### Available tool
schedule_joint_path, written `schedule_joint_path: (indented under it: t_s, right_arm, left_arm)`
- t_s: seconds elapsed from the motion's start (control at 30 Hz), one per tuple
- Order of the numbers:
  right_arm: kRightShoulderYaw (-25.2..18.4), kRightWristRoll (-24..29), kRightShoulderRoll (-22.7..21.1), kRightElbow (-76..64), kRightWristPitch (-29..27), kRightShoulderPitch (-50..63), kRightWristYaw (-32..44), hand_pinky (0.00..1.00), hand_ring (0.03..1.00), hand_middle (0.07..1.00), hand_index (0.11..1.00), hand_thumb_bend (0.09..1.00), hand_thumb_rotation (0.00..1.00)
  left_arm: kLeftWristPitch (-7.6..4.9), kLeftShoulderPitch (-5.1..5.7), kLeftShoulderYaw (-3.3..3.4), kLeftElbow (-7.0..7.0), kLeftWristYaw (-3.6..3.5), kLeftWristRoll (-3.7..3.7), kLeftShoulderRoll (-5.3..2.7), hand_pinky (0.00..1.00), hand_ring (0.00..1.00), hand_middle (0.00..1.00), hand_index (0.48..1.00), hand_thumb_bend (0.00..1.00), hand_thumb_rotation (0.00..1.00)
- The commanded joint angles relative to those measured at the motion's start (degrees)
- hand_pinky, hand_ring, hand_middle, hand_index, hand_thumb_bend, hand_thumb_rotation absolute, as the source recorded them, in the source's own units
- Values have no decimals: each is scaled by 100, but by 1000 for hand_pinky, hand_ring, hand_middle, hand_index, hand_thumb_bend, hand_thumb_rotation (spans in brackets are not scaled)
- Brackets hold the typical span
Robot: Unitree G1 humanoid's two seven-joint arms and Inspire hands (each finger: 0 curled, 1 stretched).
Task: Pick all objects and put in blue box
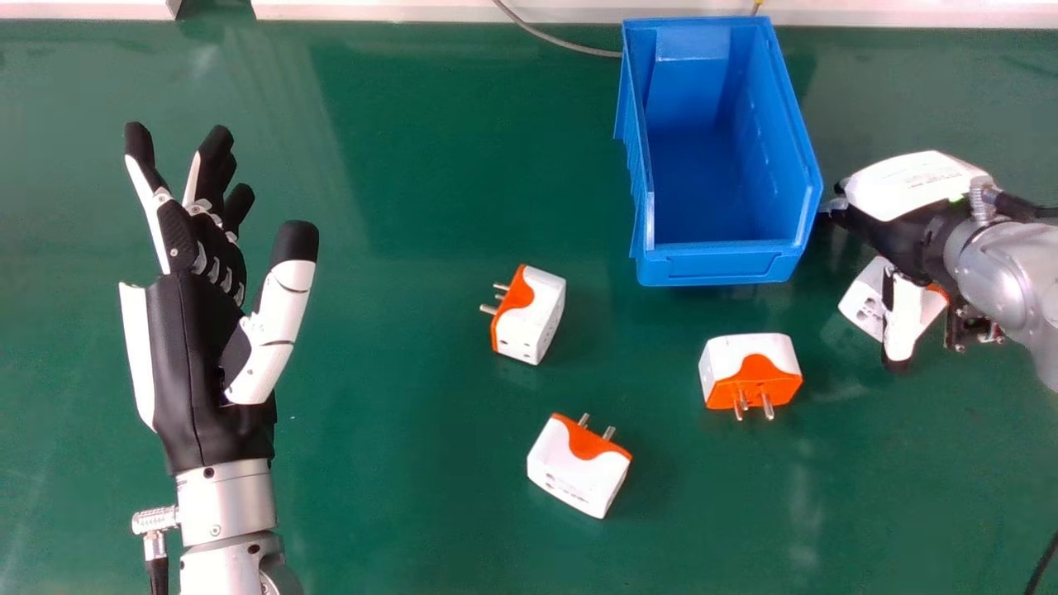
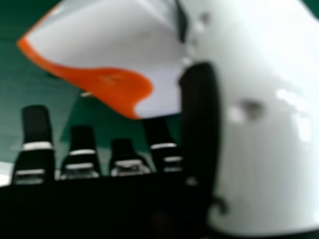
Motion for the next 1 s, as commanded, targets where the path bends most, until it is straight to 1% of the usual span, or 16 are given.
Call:
schedule_joint_path:
  t_s: [0.0, 0.03, 0.13, 0.17, 0.2, 0.23, 0.27, 0.3, 0.37, 0.43, 0.5, 0.57, 0.67, 0.83, 0.9, 0.97]
  right_arm:
    - [51, 21, -100, 97, 263, 37, 142, 725, 939, 999, 897, 975, 142]
    - [40, 50, -118, 64, 291, 84, 131, 725, 939, 999, 897, 975, 142]
    - [46, 75, -120, 40, 402, 167, 60, 728, 941, 999, 898, 973, 142]
    - [20, 119, -102, 48, 442, 178, 48, 674, 869, 945, 878, 954, 131]
    - [-10, 172, -97, 35, 449, 213, -40, 526, 675, 797, 824, 905, 85]
    - [-34, 229, -96, 25, 448, 248, -139, 416, 535, 660, 768, 776, 46]
    - [-55, 280, -98, 7, 442, 288, -264, 416, 535, 660, 768, 776, 46]
    - [-58, 305, -95, -6, 460, 323, -396, 389, 501, 624, 741, 734, 37]
    - [-86, 356, -99, -28, 438, 401, -690, 328, 425, 501, 579, 594, 12]
    - [-97, 406, -106, -26, 408, 438, -837, 311, 400, 499, 547, 545, 4]
    - [-102, 458, -112, -37, 415, 441, -866, 313, 392, 503, 535, 521, 1]
    - [-97, 479, -113, -45, 424, 434, -880, 332, 399, 512, 525, 514, 0]
    - [-92, 485, -98, -76, 485, 435, -907, 353, 407, 520, 520, 511, 0]
    - [-114, 538, -91, -81, 498, 412, -918, 340, 407, 521, 515, 511, 0]
    - [-152, 581, -127, -115, 401, 448, -1039, 345, 402, 516, 520, 511, 0]
    - [-201, 623, -136, -152, 390, 465, -1087, 346, 399, 511, 526, 511, 0]
  left_arm:
    - [-82, -79, 10, -63, -14, 3, 27, 926, 953, 933, 927, 682, 563]
    - [-83, -82, 11, -66, -13, 13, 33, 926, 953, 933, 927, 682, 563]
    - [-92, -91, 5, -53, -54, -34, 41, 925, 952, 932, 926, 682, 564]
    - [-94, -93, 5, -48, -59, -42, 40, 924, 952, 933, 926, 680, 564]
    - [-100, -96, 7, -42, -51, -22, 42, 921, 951, 933, 925, 678, 563]
    - [-101, -97, 7, -39, -43, -1, 46, 917, 950, 934, 925, 674, 564]
    - [-91, -93, 5, -47, -42, 8, 47, 917, 950, 934, 925, 674, 564]
    - [-90, -93, 2, -49, -45, 10, 49, 917, 950, 934, 925, 674, 566]
    - [-51, -89, -11, -80, -63, -27, 40, 917, 951, 936, 926, 677, 570]
    - [-59, -97, -22, -82, -89, -53, 40, 920, 953, 938, 926, 681, 569]
    - [-63, -103, -18, -84, -93, -41, 40, 923, 954, 940, 928, 673, 565]
    - [-47, -101, -11, -93, -84, -16, 36, 924, 955, 939, 929, 673, 567]
    - [-35, -86, -22, -108, -125, -60, 35, 930, 957, 939, 930, 679, 568]
    - [-92, -118, -14, -36, -132, -47, 34, 927, 953, 940, 930, 668, 564]
    - [-61, -104, -20, -51, -140, -55, 31, 927, 955, 943, 933, 659, 565]
    - [-63, -94, -9, -50, -105, 3, 34, 931, 958, 945, 934, 661, 570]
